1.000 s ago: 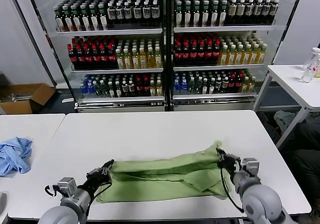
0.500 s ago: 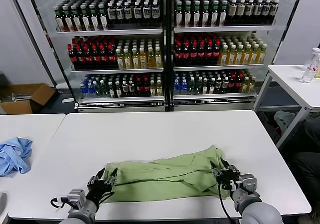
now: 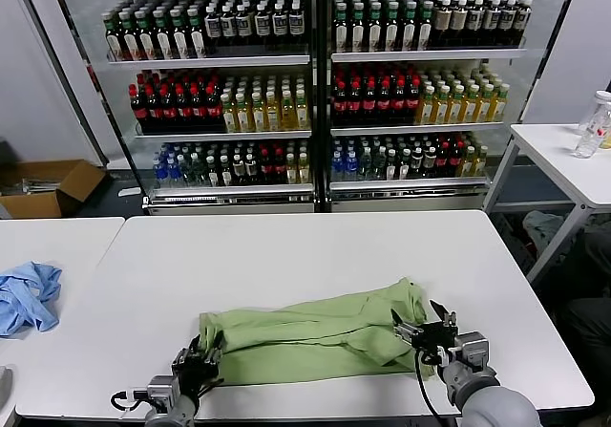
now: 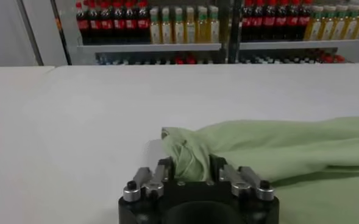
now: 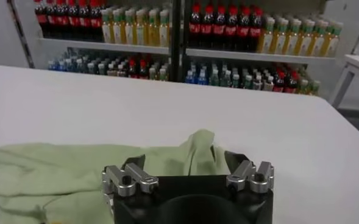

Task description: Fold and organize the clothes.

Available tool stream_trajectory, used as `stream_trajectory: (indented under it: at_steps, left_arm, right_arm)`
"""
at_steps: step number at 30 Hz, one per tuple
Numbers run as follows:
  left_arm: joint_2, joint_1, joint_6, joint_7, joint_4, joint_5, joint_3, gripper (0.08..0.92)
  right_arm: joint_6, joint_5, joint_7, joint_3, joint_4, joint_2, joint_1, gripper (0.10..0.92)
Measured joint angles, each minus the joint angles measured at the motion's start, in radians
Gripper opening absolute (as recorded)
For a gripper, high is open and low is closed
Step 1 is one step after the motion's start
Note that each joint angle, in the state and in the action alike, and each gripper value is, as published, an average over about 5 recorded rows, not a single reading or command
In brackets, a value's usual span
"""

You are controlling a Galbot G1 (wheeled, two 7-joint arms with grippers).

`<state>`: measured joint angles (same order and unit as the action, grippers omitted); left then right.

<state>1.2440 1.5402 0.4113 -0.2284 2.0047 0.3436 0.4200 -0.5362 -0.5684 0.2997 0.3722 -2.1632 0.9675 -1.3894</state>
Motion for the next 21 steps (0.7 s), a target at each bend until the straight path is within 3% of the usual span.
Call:
stream_trajectory:
  at_steps: [10, 21]
  left_arm:
    - [-0.045, -0.001, 0.008, 0.040, -0.007, 0.069, 0.089, 0.119]
    - [-0.210, -0.001, 0.028, 0.057, -0.037, 0.249, 0.346, 0.112]
  right_arm:
    - [0.014, -0.008, -0.003, 0.022, -0.007, -0.016, 0.015, 0.823]
    - [0.027, -0.010, -0.013, 0.014, -0.022, -0.032, 0.042, 0.823]
